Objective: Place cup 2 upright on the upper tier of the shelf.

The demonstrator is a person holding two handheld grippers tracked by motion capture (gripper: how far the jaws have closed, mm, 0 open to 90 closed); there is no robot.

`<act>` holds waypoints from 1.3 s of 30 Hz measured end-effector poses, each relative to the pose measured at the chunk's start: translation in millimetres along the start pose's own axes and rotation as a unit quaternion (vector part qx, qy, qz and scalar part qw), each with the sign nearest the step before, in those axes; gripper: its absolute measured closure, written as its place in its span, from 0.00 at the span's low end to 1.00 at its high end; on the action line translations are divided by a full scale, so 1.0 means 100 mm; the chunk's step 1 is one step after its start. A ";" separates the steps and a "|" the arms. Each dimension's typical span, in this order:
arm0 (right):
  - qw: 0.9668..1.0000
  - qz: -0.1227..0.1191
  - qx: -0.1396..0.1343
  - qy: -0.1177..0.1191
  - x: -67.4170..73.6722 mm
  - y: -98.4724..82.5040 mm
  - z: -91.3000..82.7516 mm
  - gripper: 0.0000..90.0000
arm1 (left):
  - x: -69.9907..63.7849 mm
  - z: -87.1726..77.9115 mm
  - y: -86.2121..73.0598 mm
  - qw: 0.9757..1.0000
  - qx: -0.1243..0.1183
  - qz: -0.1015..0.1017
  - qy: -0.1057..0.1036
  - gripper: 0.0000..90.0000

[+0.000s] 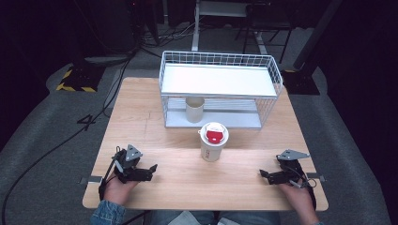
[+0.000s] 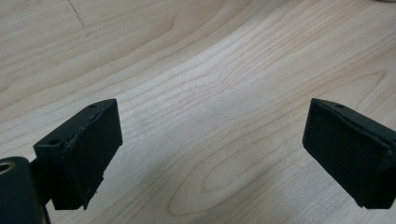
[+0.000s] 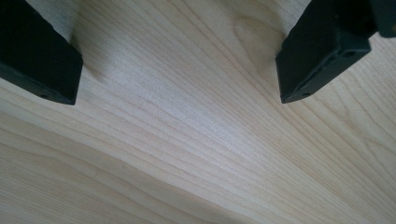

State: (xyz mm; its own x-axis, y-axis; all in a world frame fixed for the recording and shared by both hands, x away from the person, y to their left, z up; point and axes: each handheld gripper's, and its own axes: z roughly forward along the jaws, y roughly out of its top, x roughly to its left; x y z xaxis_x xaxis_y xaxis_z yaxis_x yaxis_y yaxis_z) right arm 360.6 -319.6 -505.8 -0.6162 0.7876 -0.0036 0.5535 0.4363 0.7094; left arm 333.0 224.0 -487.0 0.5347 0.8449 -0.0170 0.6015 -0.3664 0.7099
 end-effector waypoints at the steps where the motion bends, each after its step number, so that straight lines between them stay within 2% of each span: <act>1: 1.000 -0.001 0.000 -0.001 0.00 0.00 0.00 0.00 | 0.00 0.01 -0.01 1.000 0.008 0.003 -0.002 0.06; 2: 1.000 -0.001 0.000 -0.001 0.00 0.00 0.00 0.00 | 0.01 0.02 -0.01 1.000 0.012 0.008 -0.001 0.06; 15: 1.000 -0.001 0.001 0.000 0.00 0.00 0.00 0.00 | 0.05 0.09 -0.10 0.999 0.046 0.006 0.007 0.06; 16: 1.000 -0.001 0.001 0.000 0.00 0.00 0.00 0.00 | 0.07 0.09 -0.11 0.999 0.042 0.003 0.006 0.06; 17: 1.000 -0.001 0.001 0.000 0.00 0.00 0.00 0.00 | 0.08 0.10 -0.12 0.999 0.041 -0.009 -0.002 0.05; 23: 1.000 -0.001 0.001 0.000 0.00 0.00 0.00 0.00 | 0.12 0.12 -0.15 0.999 0.031 0.003 -0.008 0.00; 39: 1.000 -0.001 0.001 0.000 0.00 0.00 0.00 0.00 | 0.13 0.12 -0.15 0.999 0.031 0.004 -0.010 0.00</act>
State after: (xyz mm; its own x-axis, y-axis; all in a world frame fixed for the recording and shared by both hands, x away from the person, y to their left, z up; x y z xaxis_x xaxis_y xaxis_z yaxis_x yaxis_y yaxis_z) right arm 360.5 -319.4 -505.9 -0.6179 0.7863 -0.0051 0.5525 0.4388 0.7087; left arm 338.1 235.2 -506.2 0.5514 0.8339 -0.0251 0.6324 -0.3982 0.6645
